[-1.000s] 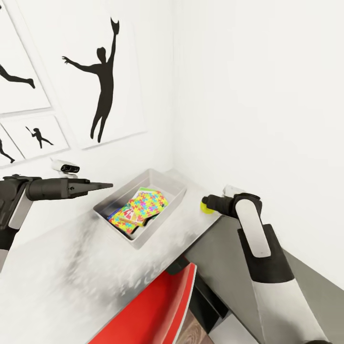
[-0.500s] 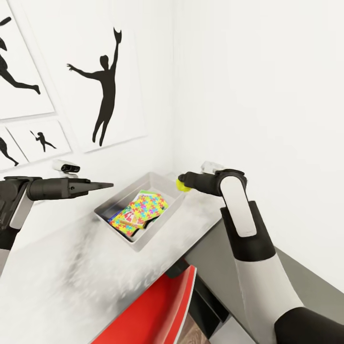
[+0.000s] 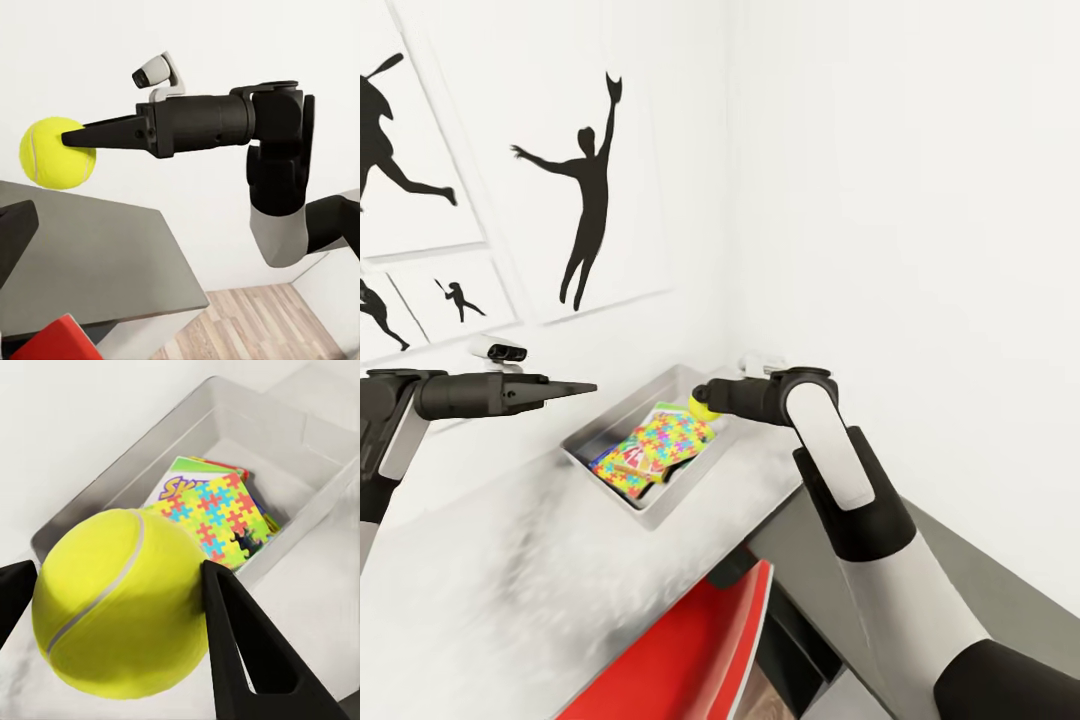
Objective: Put all the toys in the child's room - the three board games (two on the bed and one on the table), the two jigsaw puzzles on the table, and the tennis ball on the table - inside the toy box on the table in the child's room.
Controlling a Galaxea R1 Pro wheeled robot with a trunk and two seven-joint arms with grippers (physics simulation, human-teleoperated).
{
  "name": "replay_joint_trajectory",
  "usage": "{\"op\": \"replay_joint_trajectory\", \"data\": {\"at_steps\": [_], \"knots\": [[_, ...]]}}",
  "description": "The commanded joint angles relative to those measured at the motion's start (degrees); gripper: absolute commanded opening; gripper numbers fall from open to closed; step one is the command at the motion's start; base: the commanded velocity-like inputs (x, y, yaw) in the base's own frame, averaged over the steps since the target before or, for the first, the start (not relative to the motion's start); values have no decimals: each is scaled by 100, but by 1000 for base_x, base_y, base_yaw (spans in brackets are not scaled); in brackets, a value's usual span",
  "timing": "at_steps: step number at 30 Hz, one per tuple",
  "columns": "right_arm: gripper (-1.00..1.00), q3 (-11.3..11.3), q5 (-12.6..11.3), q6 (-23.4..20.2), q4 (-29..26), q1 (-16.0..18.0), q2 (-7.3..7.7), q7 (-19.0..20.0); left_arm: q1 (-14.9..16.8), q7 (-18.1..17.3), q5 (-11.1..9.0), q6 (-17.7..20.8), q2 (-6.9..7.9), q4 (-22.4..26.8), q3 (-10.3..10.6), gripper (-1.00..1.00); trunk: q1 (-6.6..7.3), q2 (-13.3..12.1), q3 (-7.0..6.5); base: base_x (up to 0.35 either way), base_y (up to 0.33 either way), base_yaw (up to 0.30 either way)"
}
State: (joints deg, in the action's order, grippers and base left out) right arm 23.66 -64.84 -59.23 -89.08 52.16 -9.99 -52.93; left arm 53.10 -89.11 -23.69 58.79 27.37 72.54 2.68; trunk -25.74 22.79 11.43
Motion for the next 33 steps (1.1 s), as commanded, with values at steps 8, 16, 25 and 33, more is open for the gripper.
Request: {"op": "replay_joint_trajectory", "data": {"at_steps": [8, 16, 25, 33], "knots": [[-100, -2, -56, 0, -1, -25, -1, -116, -1, -18, -4, 54, -15, -4, 13, 100, -4, 13, 3, 0, 0, 137], [-100, 2, -49, 7, -4, -30, -1, -121, -10, -18, -10, 49, -14, -4, 11, 100, -4, 13, -4, 0, 0, 49], [-100, 7, -48, 8, -4, -29, -1, -122, -10, -18, -10, 46, -12, -7, 13, 100, -4, 13, -33, 0, 0, 255], [-100, 4, -54, 2, -4, -30, -1, -128, -15, -18, -12, 45, -12, -17, 13, 100, -4, 13, -60, 2, -2, 258]]}}
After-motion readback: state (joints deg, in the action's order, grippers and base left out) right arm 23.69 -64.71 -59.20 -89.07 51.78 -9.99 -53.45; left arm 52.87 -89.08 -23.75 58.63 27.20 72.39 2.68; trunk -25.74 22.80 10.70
